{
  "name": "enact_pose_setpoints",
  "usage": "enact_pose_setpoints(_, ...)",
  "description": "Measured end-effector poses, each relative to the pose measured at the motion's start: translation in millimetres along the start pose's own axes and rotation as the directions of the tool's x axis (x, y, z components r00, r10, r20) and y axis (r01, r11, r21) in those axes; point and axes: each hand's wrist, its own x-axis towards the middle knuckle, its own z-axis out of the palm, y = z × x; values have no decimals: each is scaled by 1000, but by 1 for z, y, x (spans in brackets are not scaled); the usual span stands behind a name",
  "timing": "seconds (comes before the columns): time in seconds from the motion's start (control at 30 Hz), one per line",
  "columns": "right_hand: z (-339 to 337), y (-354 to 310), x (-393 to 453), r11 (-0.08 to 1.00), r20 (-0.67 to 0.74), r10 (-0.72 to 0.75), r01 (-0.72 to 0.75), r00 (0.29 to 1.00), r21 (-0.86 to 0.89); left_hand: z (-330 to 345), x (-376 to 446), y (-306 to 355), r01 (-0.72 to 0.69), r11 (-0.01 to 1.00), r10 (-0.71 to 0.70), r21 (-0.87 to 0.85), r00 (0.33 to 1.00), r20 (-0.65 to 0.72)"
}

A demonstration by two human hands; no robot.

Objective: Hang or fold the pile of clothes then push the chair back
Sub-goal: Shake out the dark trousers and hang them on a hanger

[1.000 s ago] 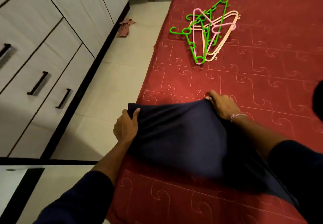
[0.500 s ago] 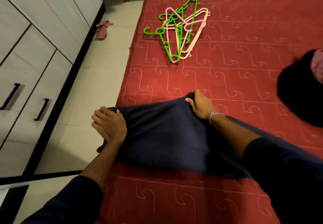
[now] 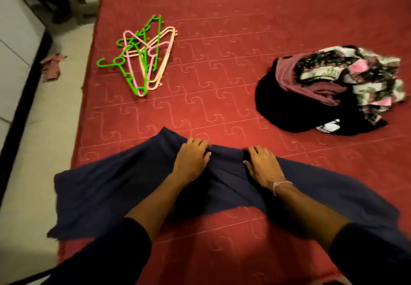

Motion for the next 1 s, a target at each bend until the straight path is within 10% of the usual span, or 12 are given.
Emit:
enact_pose_setpoints(0.23,-5,113,-27,996,1,20,-20,1000,85,35,51,67,-86,982,34,166,956,291)
enact_pose_setpoints(0.5,-27,152,2,945,-10,-45,45,999,324,35,87,88,113,994,-103,-15,951,291)
enact_pose_setpoints(0.73,-39,190,14,929,258,-138,35,956,368,48,100,87,193,981,-184,9,922,341)
enact_pose_setpoints(0.87,-30,227,-17,950,-58,-137,148,989,275,57,95,97,139,989,-147,49,962,230)
enact_pose_setpoints(1.0,-22,238,-53,947,-261,-150,214,954,239,63,93,135,-237,944,212,230,969,130)
